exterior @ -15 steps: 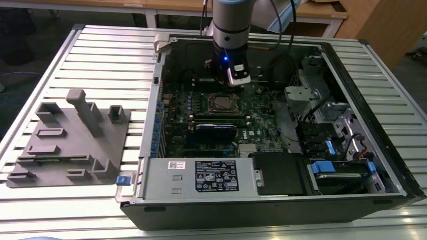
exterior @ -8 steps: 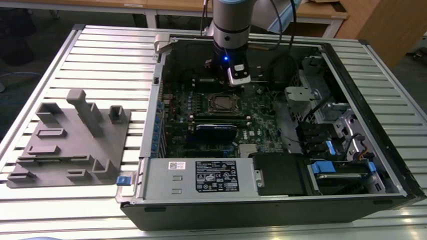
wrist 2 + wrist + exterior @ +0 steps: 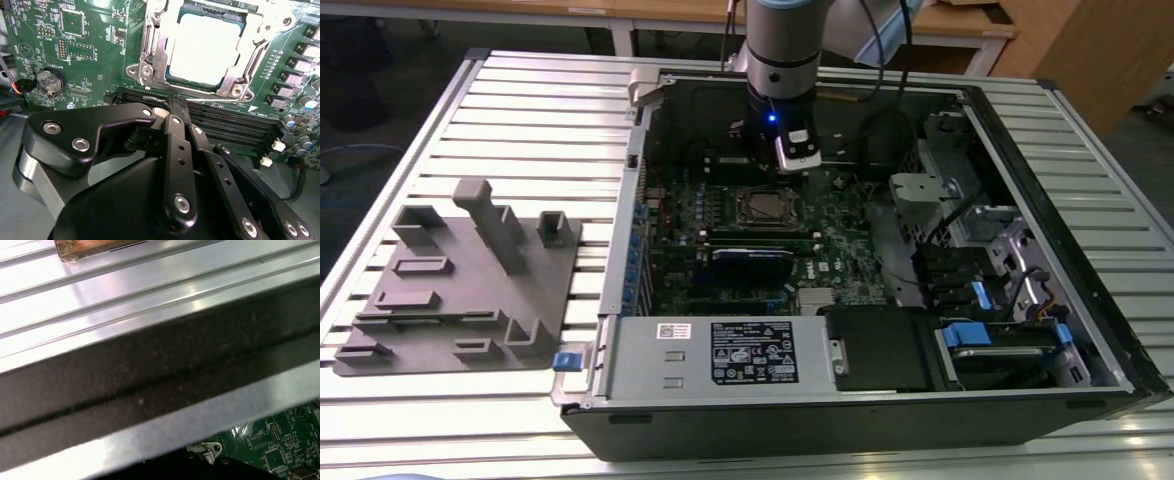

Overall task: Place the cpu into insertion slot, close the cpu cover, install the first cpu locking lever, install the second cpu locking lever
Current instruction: 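Install the first cpu locking lever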

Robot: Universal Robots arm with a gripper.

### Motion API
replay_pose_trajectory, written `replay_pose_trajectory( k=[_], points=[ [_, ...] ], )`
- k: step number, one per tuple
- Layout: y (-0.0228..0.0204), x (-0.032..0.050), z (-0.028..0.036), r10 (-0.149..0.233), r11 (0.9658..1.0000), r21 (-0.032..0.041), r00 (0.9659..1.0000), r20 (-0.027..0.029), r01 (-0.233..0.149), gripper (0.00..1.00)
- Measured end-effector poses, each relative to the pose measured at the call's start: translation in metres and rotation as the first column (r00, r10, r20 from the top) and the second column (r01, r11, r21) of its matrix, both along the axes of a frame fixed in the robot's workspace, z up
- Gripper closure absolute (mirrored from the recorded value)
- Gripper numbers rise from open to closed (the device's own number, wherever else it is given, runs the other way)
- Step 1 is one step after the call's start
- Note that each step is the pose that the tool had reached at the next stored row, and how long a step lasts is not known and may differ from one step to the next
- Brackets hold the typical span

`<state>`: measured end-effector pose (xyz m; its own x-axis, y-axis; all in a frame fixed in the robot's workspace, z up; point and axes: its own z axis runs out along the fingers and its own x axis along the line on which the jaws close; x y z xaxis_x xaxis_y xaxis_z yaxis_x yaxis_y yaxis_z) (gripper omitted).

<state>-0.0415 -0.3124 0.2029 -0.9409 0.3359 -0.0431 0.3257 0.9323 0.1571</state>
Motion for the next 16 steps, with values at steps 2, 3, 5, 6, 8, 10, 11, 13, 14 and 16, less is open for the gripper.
replay_pose_trajectory(
  k=[2,3,5,6,8,10,11,13,14,16],
  points=[
    [0.0008,0.0,-0.0001,-0.001,1.0,-0.0001,1.0,0.0,0.001,0.89],
    [0.0014,0.0002,-0.0002,-0.003,1.0,-0.0004,1.0,0.0001,0.003,0.89],
    [0.0025,0.0008,-0.0002,-0.008,1.0,-0.0009,1.0,0.0,0.008,0.89],
    [0.0029,0.001,-0.0002,-0.01,1.0,-0.001,1.0,0.0,0.01,0.89],
    [0.0032,0.0011,-0.0002,-0.011,0.9999,-0.0016,0.9999,0.0001,0.011,0.89],
    [0.0039,0.001,-0.0003,-0.011,0.9999,-0.0037,0.9999,0.0002,0.011,0.89],
    [0.0044,0.0011,-0.0004,-0.011,0.9999,-0.006,0.9999,0.0002,0.011,0.89],
    [0.0048,0.0011,-0.0006,-0.01,0.9999,-0.0082,0.9999,0.0008,0.01,0.89],
    [0.0048,0.0011,-0.0006,-0.01,0.9999,-0.0087,0.9999,0.0014,0.01,0.89],
    [0.0048,0.0011,-0.0007,-0.01,0.9999,-0.0088,0.9999,0.0023,0.01,0.89]
  ],
)
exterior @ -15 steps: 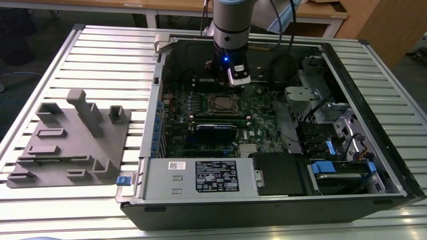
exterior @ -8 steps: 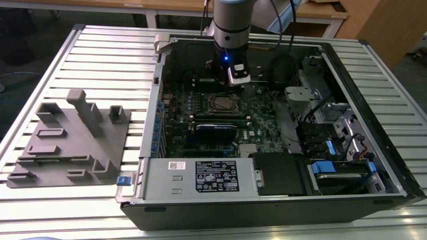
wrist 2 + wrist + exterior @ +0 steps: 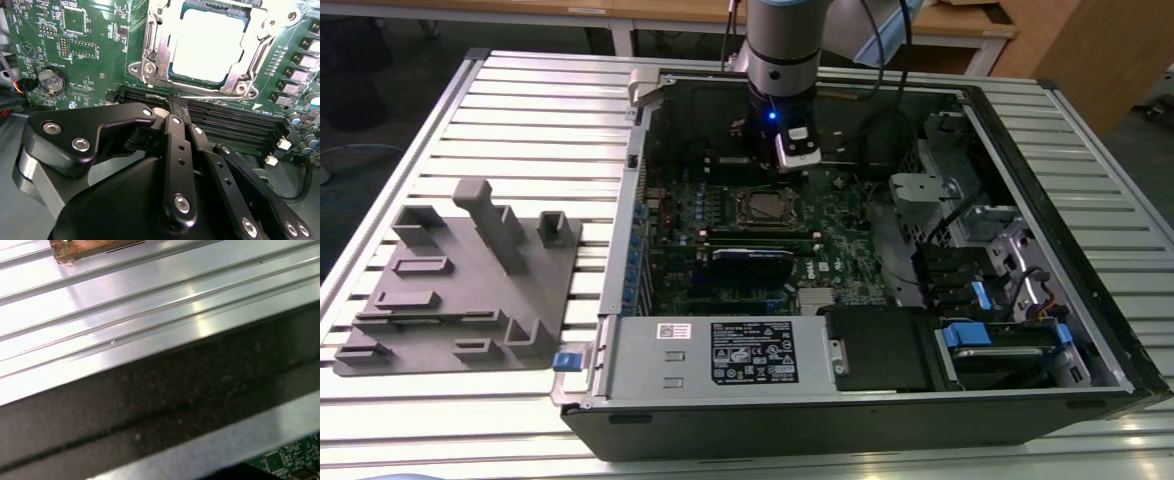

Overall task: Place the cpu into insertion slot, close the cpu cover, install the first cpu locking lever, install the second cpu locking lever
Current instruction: 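Install the first cpu locking lever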

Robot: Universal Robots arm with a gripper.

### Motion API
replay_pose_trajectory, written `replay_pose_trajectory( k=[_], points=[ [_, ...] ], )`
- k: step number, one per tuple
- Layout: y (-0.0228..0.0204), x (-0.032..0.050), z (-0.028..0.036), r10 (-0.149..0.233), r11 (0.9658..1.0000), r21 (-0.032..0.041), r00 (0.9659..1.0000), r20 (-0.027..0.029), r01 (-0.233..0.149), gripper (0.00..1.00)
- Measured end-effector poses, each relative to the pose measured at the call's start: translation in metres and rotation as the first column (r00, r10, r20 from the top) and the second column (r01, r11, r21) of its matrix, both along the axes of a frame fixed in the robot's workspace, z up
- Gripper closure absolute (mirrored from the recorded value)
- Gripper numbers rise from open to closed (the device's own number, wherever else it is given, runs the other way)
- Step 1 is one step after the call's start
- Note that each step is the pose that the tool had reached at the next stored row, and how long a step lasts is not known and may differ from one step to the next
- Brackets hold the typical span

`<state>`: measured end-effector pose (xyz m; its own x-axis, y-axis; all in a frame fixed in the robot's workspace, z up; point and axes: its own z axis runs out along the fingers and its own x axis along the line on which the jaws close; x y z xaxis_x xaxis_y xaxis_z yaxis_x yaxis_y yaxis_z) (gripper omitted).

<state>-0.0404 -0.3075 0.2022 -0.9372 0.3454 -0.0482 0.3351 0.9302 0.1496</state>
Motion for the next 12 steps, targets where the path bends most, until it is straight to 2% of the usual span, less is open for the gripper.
replay_pose_trajectory(
  k=[9,12],
  points=[
    [0.0,-0.0001,-0.0011,0.005,1.0,-0.0001,1.0,0.0014,-0.005,0.89],
    [-0.0004,-0.0001,-0.0014,0.011,0.9999,0.0001,0.9999,0.0039,-0.011,0.89]
  ],
)
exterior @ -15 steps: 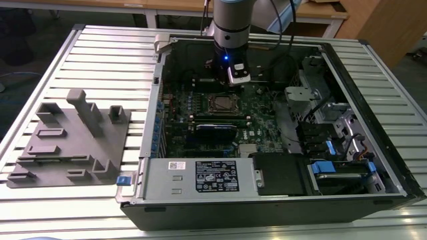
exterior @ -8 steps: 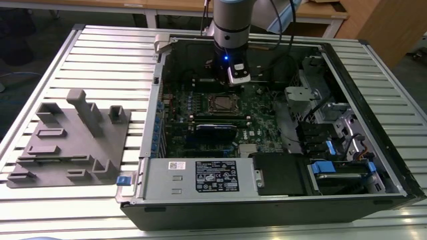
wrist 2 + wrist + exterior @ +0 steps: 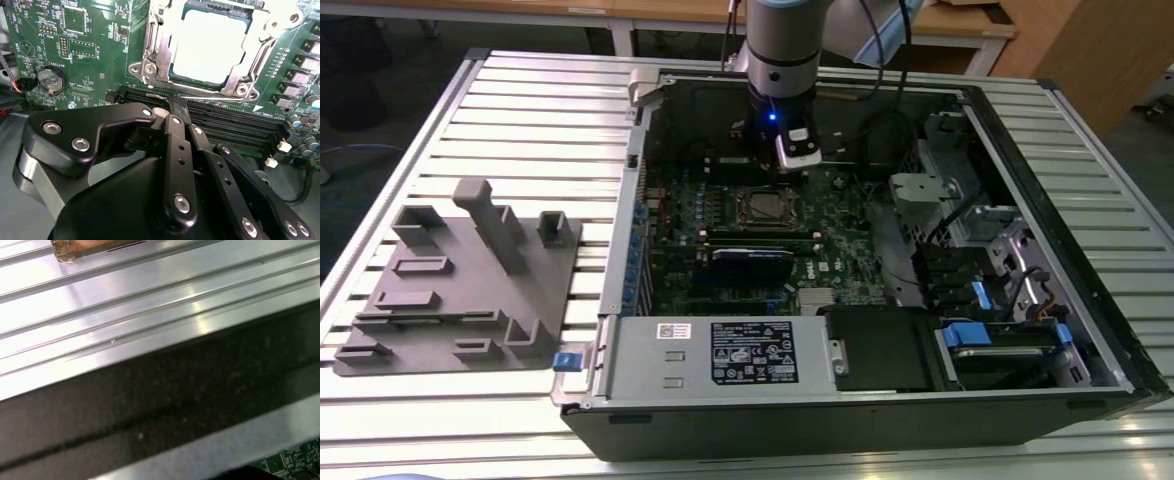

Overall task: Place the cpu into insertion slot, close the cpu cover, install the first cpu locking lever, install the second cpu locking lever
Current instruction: 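Install the first cpu locking lever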

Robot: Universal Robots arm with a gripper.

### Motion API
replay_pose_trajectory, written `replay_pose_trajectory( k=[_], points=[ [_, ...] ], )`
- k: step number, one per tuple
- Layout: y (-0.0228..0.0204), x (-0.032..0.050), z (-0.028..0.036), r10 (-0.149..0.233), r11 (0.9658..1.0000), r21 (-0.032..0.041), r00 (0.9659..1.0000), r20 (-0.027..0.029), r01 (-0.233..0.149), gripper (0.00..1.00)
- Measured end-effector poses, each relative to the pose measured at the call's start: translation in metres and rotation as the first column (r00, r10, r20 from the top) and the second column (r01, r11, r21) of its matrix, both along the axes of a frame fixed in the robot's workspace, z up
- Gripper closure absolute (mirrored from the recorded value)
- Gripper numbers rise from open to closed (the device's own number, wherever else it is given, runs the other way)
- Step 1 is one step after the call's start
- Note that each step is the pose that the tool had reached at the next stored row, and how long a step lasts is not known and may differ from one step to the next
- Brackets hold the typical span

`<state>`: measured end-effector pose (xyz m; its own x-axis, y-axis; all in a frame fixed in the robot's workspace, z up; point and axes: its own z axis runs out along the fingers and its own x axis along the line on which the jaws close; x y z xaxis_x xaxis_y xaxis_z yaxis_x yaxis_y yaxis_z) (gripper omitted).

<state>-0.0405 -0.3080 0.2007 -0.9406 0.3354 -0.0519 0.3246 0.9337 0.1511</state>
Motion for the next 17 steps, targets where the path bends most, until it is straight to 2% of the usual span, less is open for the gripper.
replay_pose_trajectory(
  k=[17],
  points=[
    [-0.0013,-0.0041,-0.0005,0.012,0.9999,0.0001,0.9994,0.0309,-0.012,0.89]
  ],
)
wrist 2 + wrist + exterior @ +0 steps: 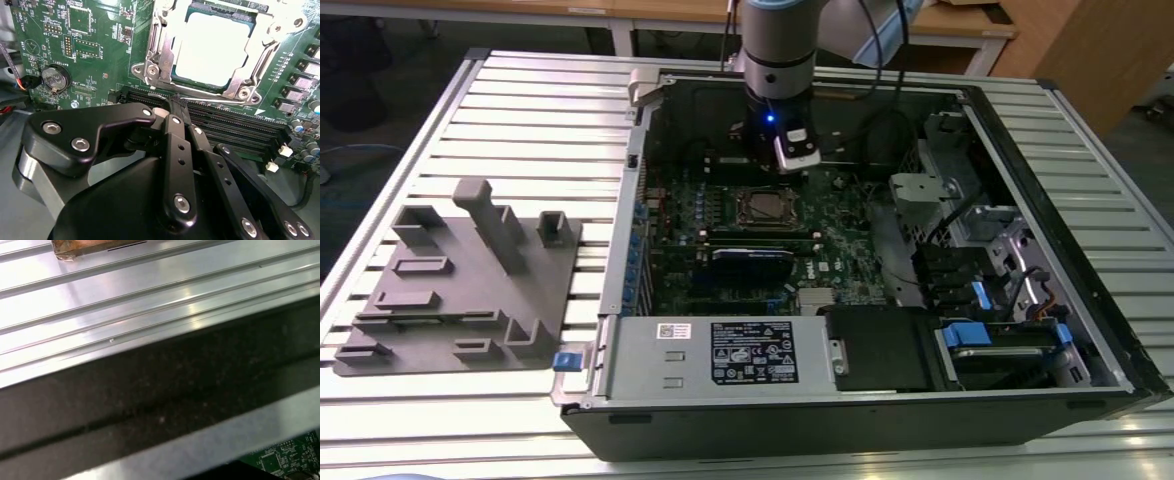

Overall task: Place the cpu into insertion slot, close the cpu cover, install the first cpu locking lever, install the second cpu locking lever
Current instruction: 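Install the first cpu locking lever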

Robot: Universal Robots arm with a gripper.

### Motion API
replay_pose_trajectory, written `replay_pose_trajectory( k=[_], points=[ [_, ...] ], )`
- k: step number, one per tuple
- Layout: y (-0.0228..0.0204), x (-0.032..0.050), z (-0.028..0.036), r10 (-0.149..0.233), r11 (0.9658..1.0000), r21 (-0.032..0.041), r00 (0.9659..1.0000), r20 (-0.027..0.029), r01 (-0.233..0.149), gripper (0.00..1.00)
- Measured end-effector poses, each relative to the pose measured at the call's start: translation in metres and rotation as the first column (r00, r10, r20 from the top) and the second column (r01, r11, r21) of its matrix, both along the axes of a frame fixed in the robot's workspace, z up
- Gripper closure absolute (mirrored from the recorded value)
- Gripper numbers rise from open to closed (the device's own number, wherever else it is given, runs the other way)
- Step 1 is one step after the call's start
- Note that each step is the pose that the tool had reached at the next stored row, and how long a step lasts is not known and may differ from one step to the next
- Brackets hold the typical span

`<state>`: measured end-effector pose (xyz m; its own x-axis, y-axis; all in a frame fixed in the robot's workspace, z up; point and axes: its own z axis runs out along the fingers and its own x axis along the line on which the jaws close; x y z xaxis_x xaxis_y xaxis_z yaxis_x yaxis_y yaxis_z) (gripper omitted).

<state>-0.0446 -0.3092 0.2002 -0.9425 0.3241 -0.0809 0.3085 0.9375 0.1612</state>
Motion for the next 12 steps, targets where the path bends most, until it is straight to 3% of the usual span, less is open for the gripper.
replay_pose_trajectory(
  k=[7,12],
  points=[
    [-0.0001,-0.0019,-0.0009,0.0,1.0,0.0001,1.0,0.0099,0.0,0.89],
    [-0.0003,-0.0019,-0.0024,0.0,1.0,-0.0001,0.9999,0.0131,0.0,0.89]
  ],
)
